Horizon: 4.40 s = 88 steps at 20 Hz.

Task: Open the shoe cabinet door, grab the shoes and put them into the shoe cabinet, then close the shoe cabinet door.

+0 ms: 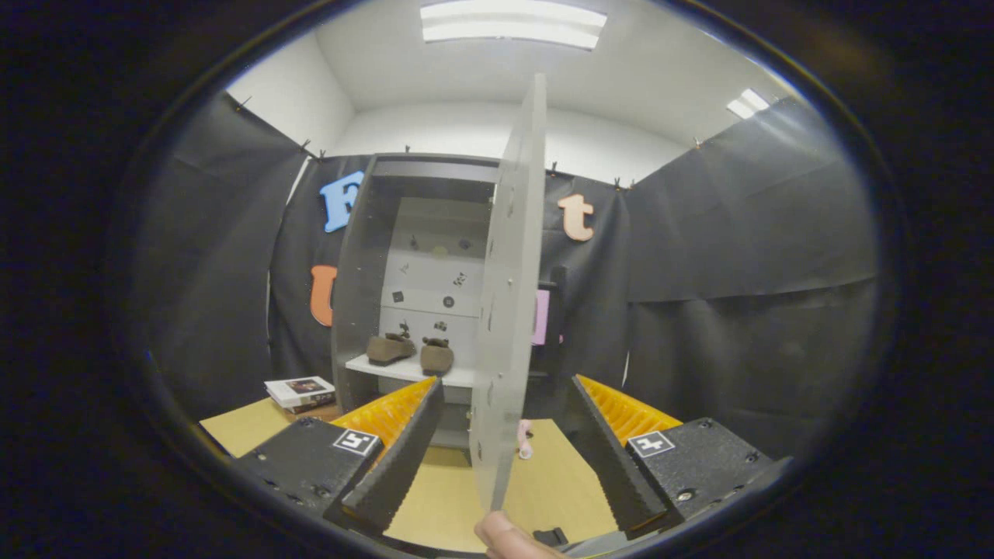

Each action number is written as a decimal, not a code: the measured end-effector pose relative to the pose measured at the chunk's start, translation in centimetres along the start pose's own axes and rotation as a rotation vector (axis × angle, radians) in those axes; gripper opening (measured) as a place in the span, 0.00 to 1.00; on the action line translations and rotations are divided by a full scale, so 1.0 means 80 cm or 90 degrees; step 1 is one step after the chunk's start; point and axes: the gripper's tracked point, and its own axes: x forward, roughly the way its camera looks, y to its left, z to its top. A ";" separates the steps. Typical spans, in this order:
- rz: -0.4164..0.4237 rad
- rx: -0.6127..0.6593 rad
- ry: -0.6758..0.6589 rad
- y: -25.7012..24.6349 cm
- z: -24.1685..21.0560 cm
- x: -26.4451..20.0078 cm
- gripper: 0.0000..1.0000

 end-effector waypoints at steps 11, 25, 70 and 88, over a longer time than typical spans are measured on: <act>-0.055 0.048 0.047 -0.104 -0.059 0.051 1.00; -0.039 -0.016 -0.003 -0.062 0.007 0.082 0.98; 0.137 0.038 0.000 0.348 0.012 0.160 0.99; 0.148 0.025 -0.044 0.287 0.030 0.009 0.99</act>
